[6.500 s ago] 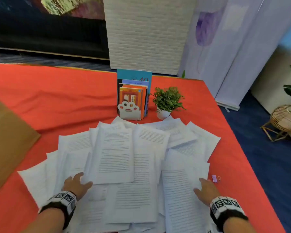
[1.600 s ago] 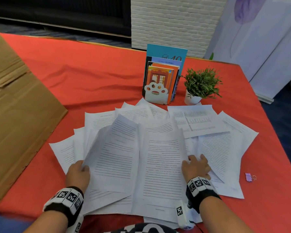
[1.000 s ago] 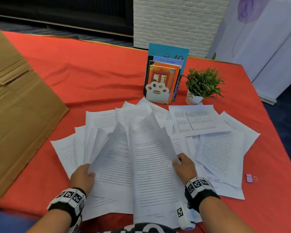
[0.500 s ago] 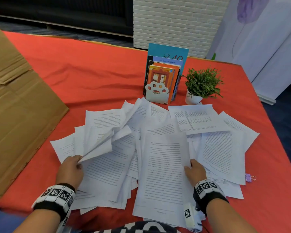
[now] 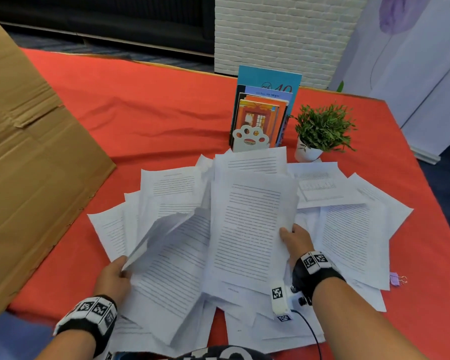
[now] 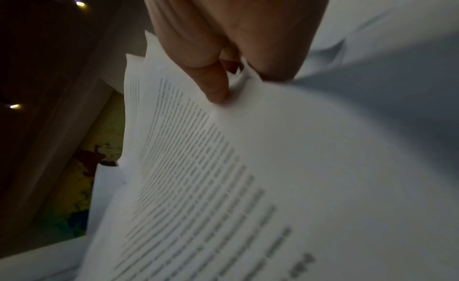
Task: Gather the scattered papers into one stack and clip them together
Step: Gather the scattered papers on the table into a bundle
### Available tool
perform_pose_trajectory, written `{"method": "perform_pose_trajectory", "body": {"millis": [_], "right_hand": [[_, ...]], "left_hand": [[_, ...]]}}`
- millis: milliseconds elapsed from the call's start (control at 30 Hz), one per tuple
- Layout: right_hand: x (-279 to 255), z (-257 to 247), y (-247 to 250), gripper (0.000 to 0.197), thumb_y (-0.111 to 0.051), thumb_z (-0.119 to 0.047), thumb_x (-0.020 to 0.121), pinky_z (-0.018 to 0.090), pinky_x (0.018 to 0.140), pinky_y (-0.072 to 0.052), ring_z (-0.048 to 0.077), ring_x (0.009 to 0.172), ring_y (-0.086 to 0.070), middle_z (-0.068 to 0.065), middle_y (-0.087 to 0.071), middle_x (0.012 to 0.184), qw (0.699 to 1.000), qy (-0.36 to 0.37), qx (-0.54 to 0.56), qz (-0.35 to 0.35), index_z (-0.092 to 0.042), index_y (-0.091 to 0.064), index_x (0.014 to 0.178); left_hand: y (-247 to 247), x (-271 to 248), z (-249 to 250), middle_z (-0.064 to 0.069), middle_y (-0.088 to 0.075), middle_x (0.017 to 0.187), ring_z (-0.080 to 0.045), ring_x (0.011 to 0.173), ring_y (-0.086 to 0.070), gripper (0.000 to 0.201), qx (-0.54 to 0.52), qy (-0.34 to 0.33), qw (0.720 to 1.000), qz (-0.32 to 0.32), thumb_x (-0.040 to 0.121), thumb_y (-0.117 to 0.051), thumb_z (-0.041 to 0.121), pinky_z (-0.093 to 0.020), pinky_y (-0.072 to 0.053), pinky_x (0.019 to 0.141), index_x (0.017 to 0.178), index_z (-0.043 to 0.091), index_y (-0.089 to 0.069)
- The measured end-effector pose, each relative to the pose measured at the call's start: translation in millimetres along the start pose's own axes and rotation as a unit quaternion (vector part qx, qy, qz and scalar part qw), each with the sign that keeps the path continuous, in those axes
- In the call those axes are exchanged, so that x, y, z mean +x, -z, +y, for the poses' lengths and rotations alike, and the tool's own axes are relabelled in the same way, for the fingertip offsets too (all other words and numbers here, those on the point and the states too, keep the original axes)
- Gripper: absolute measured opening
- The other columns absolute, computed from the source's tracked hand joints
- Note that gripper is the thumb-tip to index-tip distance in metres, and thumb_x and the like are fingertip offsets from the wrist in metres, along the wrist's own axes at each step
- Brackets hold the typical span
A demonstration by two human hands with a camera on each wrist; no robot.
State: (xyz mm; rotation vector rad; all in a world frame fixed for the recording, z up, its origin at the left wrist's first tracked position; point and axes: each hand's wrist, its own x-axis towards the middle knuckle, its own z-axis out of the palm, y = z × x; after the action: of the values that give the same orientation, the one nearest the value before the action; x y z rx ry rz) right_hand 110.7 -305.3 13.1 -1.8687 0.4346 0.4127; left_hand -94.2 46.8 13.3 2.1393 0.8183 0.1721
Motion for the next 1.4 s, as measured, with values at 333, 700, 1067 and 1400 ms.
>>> {"method": "perform_pose_trajectory", "body": {"millis": [333, 700, 1067, 1400], "right_hand": [[-11, -5, -27, 0.023, -0.059, -0.017, 0.08, 0.034, 0.083, -0.046, 0.026, 0.09, -0.057, 0.007, -0.057, 0.095, 0.998, 0.041, 0.037, 0.018, 0.001, -0.06, 0.093], [-21, -20, -13, 0.012, -0.059, -0.016, 0.083, 0.047, 0.089, -0.054, 0.032, 0.095, -0.066, 0.011, -0.07, 0.1, 0.992, 0.124, 0.002, -0.025, -0.011, -0.062, 0.093], [-31, 12, 70, 0.075, -0.048, 0.003, 0.086, 0.038, 0.095, -0.044, 0.035, 0.106, -0.058, 0.017, -0.058, 0.119, 0.988, 0.063, -0.079, 0.115, -0.022, -0.018, 0.15], [-50, 33, 45, 0.04, -0.045, -0.003, 0.087, 0.036, 0.095, -0.047, 0.025, 0.103, -0.057, 0.006, -0.059, 0.117, 0.995, 0.043, -0.087, -0.018, -0.011, -0.051, 0.126]], "left_hand": [[20, -4, -29, -0.009, -0.065, 0.086, -0.019, 0.087, -0.055, 0.04, -0.082, -0.007, 0.997, 0.006, 0.082, -0.051, -0.018, 0.003, -0.038, 0.061, 0.079, 0.02, -0.064], [-2, -6, 17, -0.004, -0.062, 0.104, -0.021, 0.102, -0.056, 0.033, -0.083, 0.009, 0.993, -0.079, 0.084, -0.055, -0.008, -0.031, -0.038, 0.091, 0.108, 0.014, -0.062], [3, 24, 40, -0.019, -0.063, 0.102, -0.026, 0.092, -0.053, 0.036, -0.071, 0.049, 0.991, 0.1, 0.084, -0.042, -0.012, -0.033, -0.037, 0.081, 0.116, -0.003, -0.058], [-52, 18, 62, -0.015, -0.067, 0.111, -0.035, 0.099, -0.063, 0.024, -0.16, 0.095, 0.976, -0.112, 0.08, -0.055, 0.015, -0.05, -0.049, 0.095, 0.103, 0.014, -0.063]]}}
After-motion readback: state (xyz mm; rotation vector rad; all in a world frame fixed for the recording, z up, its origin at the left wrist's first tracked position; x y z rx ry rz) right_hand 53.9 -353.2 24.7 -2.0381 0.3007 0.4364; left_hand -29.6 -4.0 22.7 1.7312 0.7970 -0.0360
